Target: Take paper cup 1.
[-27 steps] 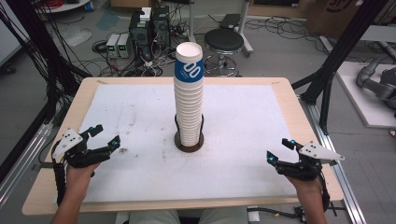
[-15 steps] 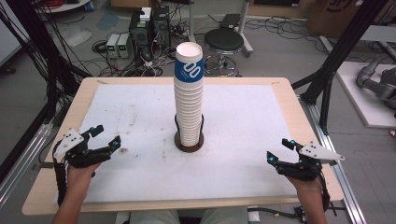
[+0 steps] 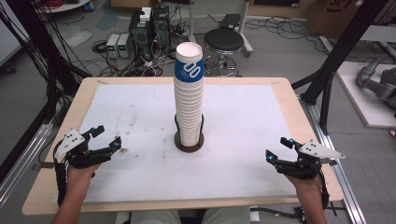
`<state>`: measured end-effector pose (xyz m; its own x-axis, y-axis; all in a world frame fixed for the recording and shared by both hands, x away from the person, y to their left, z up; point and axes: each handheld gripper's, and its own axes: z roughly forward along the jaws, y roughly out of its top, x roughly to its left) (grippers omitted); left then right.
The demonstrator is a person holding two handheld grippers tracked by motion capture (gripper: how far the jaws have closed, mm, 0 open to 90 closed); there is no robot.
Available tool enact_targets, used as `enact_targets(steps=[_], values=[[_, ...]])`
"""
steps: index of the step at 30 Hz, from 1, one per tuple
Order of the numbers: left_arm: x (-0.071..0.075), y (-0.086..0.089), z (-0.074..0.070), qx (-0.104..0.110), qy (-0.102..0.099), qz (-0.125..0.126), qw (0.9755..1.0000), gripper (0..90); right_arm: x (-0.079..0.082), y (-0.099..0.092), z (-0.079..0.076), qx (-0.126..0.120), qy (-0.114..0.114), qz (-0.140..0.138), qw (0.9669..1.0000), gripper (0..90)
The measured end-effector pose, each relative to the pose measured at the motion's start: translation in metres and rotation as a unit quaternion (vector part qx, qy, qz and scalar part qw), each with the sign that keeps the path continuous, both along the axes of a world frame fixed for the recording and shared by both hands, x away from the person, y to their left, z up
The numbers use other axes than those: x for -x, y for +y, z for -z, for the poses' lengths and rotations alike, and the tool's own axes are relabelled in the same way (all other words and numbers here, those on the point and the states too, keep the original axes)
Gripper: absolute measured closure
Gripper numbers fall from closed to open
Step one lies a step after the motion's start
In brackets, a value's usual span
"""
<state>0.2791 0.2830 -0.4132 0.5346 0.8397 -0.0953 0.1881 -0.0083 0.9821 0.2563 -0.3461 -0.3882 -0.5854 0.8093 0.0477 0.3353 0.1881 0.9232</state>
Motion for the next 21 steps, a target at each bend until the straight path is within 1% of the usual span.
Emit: enact_targets(steps=[1,2,6,7,8,10,12,13,16,17,18,19,21], values=[[0.001,0.0,0.0,0.003,0.002,0.0,1.0,16.5,0.0,0.003,-0.005,-0.008,-0.001,-0.003,1.0,21.0],[0.001,0.0,0.0,0.001,0.006,0.003,1.0,16.5,0.0,0.004,-0.006,-0.01,-0.001,-0.005,0.9999,21.0],[0.002,0.0,0.0,0.003,0.008,0.006,0.9999,16.5,-0.003,0.01,-0.016,-0.018,-0.002,-0.016,0.9997,20.9],[0.002,0.0,0.0,0.003,0.007,0.008,0.9999,16.5,-0.003,0.01,-0.016,-0.018,-0.002,-0.016,0.9997,20.9],[0.003,0.0,0.0,0.004,0.006,0.009,0.9999,16.4,-0.004,0.016,-0.023,-0.021,-0.004,-0.026,0.9994,20.9],[0.003,0.0,0.0,0.007,0.005,0.011,0.9999,16.4,-0.006,0.02,-0.03,-0.022,-0.009,-0.033,0.9992,20.9],[0.003,-0.001,0.0,0.01,0.004,0.012,0.9999,16.4,-0.01,0.026,-0.039,-0.016,-0.012,-0.043,0.9989,20.9],[0.003,-0.001,0.0,0.009,0.004,0.013,0.9999,16.3,-0.012,0.029,-0.044,-0.014,-0.009,-0.048,0.9987,20.9],[0.002,-0.004,0.0,0.007,0.003,0.016,0.9998,16.3,-0.02,0.037,-0.061,-0.009,-0.011,-0.066,0.9977,20.9],[0.002,-0.004,0.0,0.007,0.003,0.016,0.9998,16.3,-0.02,0.037,-0.061,-0.009,-0.011,-0.066,0.9977,20.9],[0.002,-0.005,0.0,0.009,0.004,0.017,0.9998,16.3,-0.025,0.043,-0.072,-0.011,-0.013,-0.079,0.9967,20.9],[0.002,-0.005,0.0,0.009,0.004,0.017,0.9998,16.3,-0.028,0.045,-0.077,-0.01,-0.015,-0.084,0.9963,20.9],[0.002,-0.006,0.0,0.009,0.006,0.02,0.9997,16.3,-0.031,0.051,-0.087,-0.011,-0.013,-0.096,0.9952,20.9]])
